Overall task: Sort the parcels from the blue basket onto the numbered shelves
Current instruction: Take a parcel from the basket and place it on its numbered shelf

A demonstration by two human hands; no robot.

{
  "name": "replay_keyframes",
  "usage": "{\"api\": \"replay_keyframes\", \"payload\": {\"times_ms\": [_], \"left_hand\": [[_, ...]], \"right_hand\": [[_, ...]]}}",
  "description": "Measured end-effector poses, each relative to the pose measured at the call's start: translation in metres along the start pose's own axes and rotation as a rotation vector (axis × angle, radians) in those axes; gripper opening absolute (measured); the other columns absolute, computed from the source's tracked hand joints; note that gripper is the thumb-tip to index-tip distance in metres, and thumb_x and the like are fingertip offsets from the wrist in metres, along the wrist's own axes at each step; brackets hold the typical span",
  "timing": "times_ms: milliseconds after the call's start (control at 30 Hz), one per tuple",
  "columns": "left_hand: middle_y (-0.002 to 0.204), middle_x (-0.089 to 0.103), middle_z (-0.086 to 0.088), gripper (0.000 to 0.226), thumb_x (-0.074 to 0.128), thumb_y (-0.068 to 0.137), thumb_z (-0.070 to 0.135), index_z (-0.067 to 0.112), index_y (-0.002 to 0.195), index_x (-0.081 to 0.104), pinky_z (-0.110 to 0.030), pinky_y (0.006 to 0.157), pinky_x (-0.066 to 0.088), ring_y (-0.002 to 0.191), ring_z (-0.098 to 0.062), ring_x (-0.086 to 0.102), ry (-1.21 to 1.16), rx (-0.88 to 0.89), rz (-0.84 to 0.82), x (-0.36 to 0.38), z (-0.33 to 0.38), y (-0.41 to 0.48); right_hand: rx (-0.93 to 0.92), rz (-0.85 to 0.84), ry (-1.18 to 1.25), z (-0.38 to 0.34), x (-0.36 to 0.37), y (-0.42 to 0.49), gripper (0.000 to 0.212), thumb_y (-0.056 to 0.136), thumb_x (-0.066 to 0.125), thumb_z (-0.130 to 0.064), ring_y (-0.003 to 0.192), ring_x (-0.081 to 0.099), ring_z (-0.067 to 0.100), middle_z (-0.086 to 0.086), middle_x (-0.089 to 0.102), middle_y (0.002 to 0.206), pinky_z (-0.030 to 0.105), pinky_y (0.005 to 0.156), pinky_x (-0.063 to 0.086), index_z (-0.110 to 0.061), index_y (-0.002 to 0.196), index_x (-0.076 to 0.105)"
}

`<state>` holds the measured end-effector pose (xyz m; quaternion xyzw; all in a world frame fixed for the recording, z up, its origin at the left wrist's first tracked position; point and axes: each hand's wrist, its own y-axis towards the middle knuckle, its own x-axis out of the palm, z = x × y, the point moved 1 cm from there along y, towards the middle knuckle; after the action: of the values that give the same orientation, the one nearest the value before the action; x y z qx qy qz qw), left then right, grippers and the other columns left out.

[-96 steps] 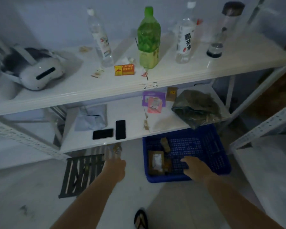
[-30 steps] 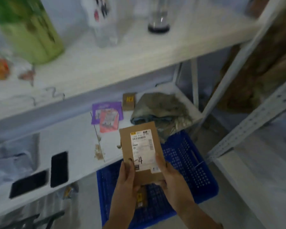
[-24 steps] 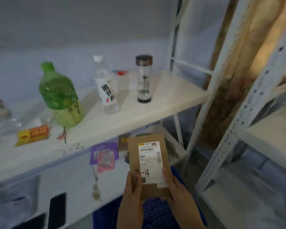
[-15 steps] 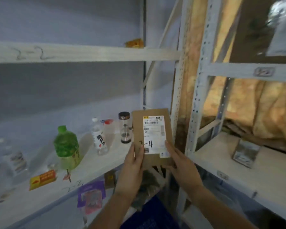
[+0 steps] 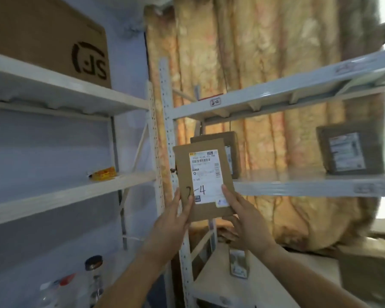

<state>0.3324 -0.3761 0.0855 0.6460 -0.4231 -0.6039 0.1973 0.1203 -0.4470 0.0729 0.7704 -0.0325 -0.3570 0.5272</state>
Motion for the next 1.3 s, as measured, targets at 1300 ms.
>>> {"api": "replay_keyframes", "payload": {"times_ms": [1300], "left_hand": [[0.149,0.032,-0.023,0.073,0.058,0.078,-0.023,0.005,0.142,0.038,-0.047,0.093,0.047,0.124,-0.042,0.050,-0.684,0.346,0.721,-0.017,0.685,0.472]], "right_hand": [[0.086,0.532,-0.619,0.312,-0.703,-0.084,0.052,0.101,0.043,-0.025,0.117,0.052,-0.008,-0.012,0.048,0.140,0.017,0.092,0.052,-0.042,0.146,0.024]]}}
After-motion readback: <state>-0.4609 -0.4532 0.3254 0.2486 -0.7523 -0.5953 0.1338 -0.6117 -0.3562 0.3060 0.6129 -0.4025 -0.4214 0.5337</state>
